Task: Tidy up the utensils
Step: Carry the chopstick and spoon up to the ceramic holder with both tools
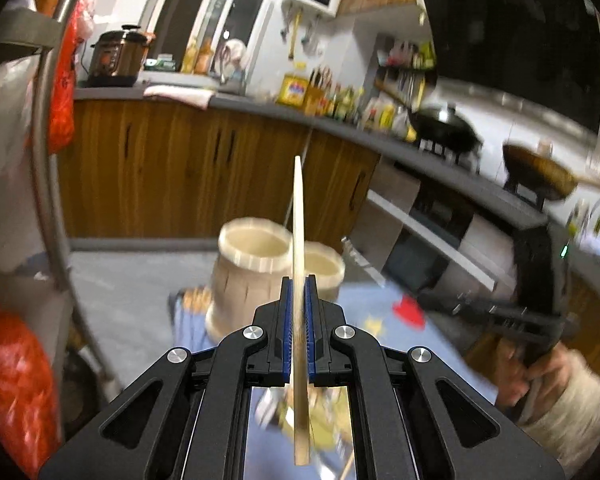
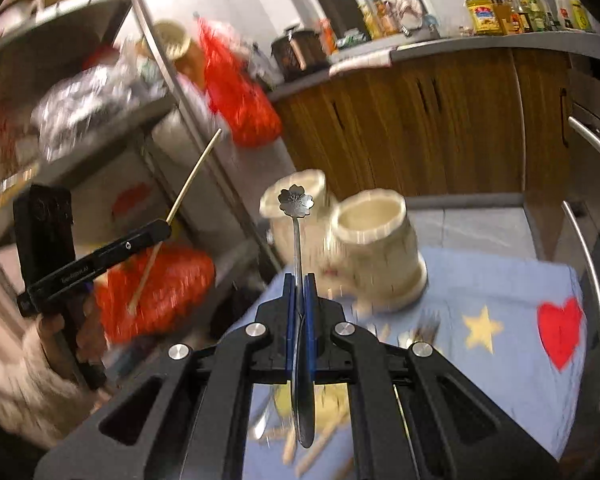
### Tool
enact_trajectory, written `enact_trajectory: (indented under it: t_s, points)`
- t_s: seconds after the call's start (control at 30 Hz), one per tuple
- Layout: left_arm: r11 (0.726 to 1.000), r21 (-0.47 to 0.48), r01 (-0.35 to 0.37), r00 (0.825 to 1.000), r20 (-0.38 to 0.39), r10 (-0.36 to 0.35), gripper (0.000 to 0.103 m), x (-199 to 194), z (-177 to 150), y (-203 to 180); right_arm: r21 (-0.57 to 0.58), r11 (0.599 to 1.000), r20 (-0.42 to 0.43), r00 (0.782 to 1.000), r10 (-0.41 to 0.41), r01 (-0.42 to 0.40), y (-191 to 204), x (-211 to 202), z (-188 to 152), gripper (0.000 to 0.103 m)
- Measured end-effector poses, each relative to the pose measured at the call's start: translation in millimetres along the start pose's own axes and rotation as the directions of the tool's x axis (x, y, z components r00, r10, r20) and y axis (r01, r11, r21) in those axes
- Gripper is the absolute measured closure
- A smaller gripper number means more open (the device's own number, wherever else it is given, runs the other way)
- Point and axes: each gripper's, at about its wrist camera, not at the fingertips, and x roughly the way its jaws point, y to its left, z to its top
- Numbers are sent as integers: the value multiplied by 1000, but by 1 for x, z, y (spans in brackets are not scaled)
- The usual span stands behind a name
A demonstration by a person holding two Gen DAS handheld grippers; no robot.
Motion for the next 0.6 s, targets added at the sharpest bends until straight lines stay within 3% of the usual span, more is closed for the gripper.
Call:
enact_trajectory:
  t_s: [0.33, 0.6]
  points:
    - [990, -137, 43, 996, 89, -31, 97, 89, 55, 49, 140, 990, 160, 987, -1, -22, -48, 65, 69, 98]
    - [992, -123, 41, 991, 135, -24, 97, 135, 53, 56, 218, 972, 203, 978, 41, -86, -86, 112, 73, 98]
